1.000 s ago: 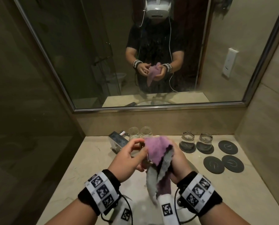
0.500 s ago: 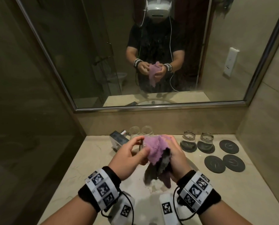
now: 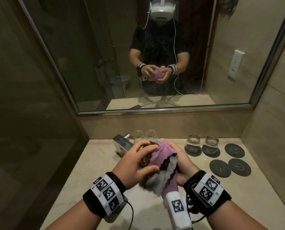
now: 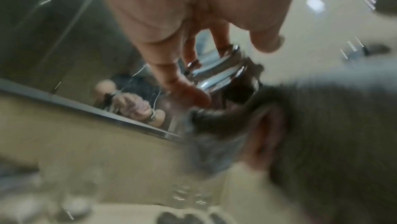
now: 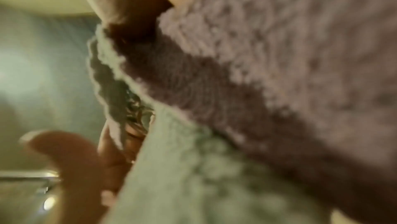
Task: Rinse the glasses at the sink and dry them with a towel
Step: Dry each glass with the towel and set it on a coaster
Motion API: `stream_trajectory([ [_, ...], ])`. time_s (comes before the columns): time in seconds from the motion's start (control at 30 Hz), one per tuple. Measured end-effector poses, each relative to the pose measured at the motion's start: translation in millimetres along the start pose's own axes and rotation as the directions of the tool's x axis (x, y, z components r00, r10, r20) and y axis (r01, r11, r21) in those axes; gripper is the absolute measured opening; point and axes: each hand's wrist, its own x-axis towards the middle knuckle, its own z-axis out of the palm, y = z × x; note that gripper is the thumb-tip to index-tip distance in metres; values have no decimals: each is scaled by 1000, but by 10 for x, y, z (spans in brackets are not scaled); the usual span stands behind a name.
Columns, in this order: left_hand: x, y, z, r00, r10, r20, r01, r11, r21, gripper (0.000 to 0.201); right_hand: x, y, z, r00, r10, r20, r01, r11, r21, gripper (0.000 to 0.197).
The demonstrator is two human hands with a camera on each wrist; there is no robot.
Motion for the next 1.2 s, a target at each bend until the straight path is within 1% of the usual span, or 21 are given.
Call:
stream_trajectory([
  [0.1,7,52,-22,993,-117,-2,114,968,-225,48,55,79,-72,995,-95,16,95,995,-5,57],
  [0.13,25,121,-19,977,-214,14,204,906,-371,46,71,111,-117,983,-183,-3,183,982,-41,54],
  [0.2,76,204,23,892,-440,101,390,639,-663,36,46,135,-147,908,-414,-64,396,897,-195,40],
  [0.23,95,243,35,851,-505,146,429,507,-747,27,28,143,-148,864,-503,-28,478,836,-270,39],
  [0.3,116,320,26,801,-563,205,455,350,-819,23,-1,167,-175,788,-607,105,595,707,-383,48],
  [0.4,146,329,-7,765,-582,275,474,220,-853,34,-16,175,-218,699,-643,313,696,509,-507,60],
  [0.5,145,307,-47,734,-584,346,497,115,-860,35,-15,116,-286,567,-653,503,756,170,-632,64],
  [0.53,140,323,-47,740,-577,347,494,116,-862,33,-8,92,-290,569,-637,520,750,141,-647,63],
  [0.57,131,328,-33,745,-584,323,489,148,-860,31,-6,88,-275,605,-627,491,725,178,-666,60],
  [0.6,120,339,-11,761,-590,271,467,207,-860,27,-18,91,-215,660,-626,415,689,285,-666,57],
  [0.63,111,331,22,785,-592,183,425,299,-854,22,-1,107,-167,728,-619,295,642,465,-610,55],
  [0.67,94,312,55,821,-568,60,363,437,-823,17,26,121,-116,800,-573,176,576,655,-489,53],
  [0.7,72,283,80,866,-491,-90,284,633,-720,13,69,125,-85,878,-475,66,465,809,-361,54],
  [0.73,48,243,92,912,-351,-211,193,823,-535,12,104,122,-82,945,-326,12,319,916,-242,56],
  [0.77,19,188,98,950,-180,-255,95,944,-315,16,107,102,-83,984,-178,12,178,969,-169,58],
  [0.8,-9,136,101,972,-29,-234,-1,992,-129,24,80,70,-70,997,-61,48,66,991,-112,57],
  [0.87,-29,58,78,983,133,-129,-131,991,25,33,23,24,-53,989,77,126,-80,997,19,53],
  [0.97,-30,26,21,979,176,-101,-174,984,27,36,25,47,-74,980,90,177,-108,989,98,61],
  [1.1,25,76,27,969,-13,-247,-24,989,-148,35,51,120,-53,987,-72,145,57,993,99,65],
  [1.17,50,91,39,957,-186,-223,105,937,-332,25,55,145,-94,975,-186,120,183,982,37,73],
  [1.2,78,115,12,936,-309,-171,200,864,-462,19,44,151,-125,962,-246,117,251,967,-35,72],
])
